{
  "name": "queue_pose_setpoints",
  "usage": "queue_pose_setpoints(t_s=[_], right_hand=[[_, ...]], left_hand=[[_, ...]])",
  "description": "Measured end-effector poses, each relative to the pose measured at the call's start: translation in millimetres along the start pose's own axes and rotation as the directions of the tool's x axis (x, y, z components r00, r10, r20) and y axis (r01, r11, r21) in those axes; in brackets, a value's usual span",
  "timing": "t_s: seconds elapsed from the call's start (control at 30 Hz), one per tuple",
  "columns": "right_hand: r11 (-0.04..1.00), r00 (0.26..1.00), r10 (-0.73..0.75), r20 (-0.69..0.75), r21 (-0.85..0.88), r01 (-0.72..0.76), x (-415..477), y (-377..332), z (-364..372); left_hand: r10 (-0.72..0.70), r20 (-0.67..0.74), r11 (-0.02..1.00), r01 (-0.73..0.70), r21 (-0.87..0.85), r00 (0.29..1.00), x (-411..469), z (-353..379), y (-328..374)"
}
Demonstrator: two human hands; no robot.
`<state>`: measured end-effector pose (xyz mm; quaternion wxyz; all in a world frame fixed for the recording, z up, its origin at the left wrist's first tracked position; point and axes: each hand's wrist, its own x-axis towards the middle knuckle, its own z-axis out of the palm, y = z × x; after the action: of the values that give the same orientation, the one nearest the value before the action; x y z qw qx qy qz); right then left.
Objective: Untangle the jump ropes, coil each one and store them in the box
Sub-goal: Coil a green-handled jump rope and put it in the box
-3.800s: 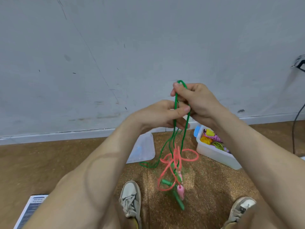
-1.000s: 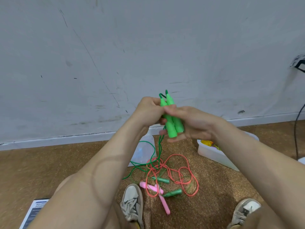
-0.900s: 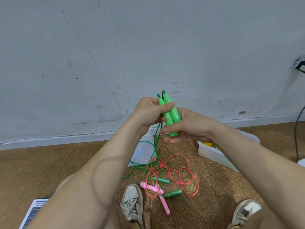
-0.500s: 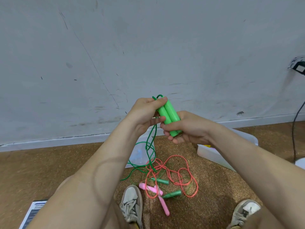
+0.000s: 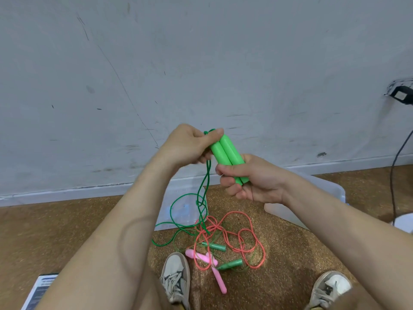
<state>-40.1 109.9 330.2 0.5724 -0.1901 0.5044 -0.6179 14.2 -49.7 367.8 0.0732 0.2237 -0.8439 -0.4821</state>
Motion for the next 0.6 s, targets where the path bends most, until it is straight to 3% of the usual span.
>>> queue_pose_setpoints(t_s=[0.07, 0.1, 0.17, 0.23, 0.3, 0.4, 0.47, 0.5, 0.53, 0.6], right_hand=[[1.0, 0.999, 0.003, 0.055, 0.029, -0.005, -5, -5, -2], [0.998, 0.995, 0.008, 0.101, 0.055, -0.013, -7, -7, -3], [0.989, 0.97, 0.006, 0.245, 0.142, -0.042, -9, -9, -4], [0.969, 0.929, -0.01, 0.371, 0.235, -0.083, -9, -10, -4], [0.962, 0.918, -0.033, 0.395, 0.26, -0.078, -7, -9, -2], [0.96, 0.936, -0.087, 0.341, 0.279, -0.013, -4, -8, 4], [0.945, 0.963, -0.123, 0.24, 0.323, 0.04, -5, -15, 8], [0.937, 0.979, -0.136, 0.152, 0.34, 0.078, -5, -20, 9], [0.935, 0.988, -0.148, 0.043, 0.331, 0.125, -6, -25, 8], [0.954, 0.966, -0.169, -0.196, 0.212, 0.21, -7, -32, 2]], left_hand=[[0.215, -0.316, 0.976, -0.195, 0.094, 0.924, 4, -7, -1], [0.295, -0.383, 0.951, -0.31, 0.025, 0.875, 4, -8, 1], [0.371, -0.297, 0.864, -0.444, -0.238, 0.88, 3, -4, 7], [0.319, -0.115, 0.849, -0.338, -0.407, 0.941, 1, 10, 9], [0.147, -0.049, 0.815, -0.149, -0.56, 0.988, 0, 25, 12], [-0.09, -0.051, 0.608, 0.014, -0.794, 0.995, -3, 41, 21], [-0.129, -0.024, 0.566, 0.054, -0.822, 0.991, -5, 47, 21], [-0.087, -0.005, 0.599, 0.049, -0.8, 0.996, -4, 50, 19], [-0.014, 0.002, 0.698, 0.011, -0.716, 1.0, -3, 52, 15], [0.149, 0.025, 0.955, -0.137, -0.263, 0.989, 2, 53, 7]])
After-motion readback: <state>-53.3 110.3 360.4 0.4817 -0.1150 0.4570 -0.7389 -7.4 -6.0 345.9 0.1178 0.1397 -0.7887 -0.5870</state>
